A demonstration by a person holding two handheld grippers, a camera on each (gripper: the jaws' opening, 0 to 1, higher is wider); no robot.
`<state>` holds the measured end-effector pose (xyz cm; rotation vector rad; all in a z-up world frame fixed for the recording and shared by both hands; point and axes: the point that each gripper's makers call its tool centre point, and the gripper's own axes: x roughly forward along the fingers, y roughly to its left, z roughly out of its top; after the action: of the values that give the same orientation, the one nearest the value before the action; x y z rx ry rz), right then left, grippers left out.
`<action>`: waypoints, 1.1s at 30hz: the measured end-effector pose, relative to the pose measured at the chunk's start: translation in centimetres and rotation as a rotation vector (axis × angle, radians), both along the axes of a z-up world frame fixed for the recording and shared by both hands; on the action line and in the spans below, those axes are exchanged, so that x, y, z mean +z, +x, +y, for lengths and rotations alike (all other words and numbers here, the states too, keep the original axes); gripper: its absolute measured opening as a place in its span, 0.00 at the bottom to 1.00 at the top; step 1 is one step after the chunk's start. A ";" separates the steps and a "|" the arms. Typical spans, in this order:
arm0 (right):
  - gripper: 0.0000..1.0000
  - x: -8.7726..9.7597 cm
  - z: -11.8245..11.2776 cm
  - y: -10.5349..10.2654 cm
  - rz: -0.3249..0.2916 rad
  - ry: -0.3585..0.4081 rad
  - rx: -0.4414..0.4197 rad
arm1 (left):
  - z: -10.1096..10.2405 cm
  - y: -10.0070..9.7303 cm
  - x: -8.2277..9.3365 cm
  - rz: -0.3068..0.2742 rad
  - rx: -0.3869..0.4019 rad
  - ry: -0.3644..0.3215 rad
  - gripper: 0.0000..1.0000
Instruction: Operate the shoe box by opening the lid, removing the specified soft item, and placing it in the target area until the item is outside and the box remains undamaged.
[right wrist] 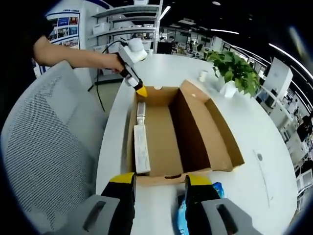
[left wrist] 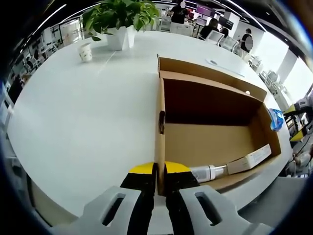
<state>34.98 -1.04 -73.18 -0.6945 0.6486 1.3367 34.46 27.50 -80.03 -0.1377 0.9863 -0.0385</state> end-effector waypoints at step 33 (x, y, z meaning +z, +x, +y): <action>0.37 -6.7 5.7 -0.8 0.161 -0.090 0.099 | 0.2 0.1 -0.3 0.012 0.018 -0.016 0.04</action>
<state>34.17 4.62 -79.88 -0.7036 0.8165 1.4730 34.58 27.72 -80.37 -0.1611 0.9971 -0.0293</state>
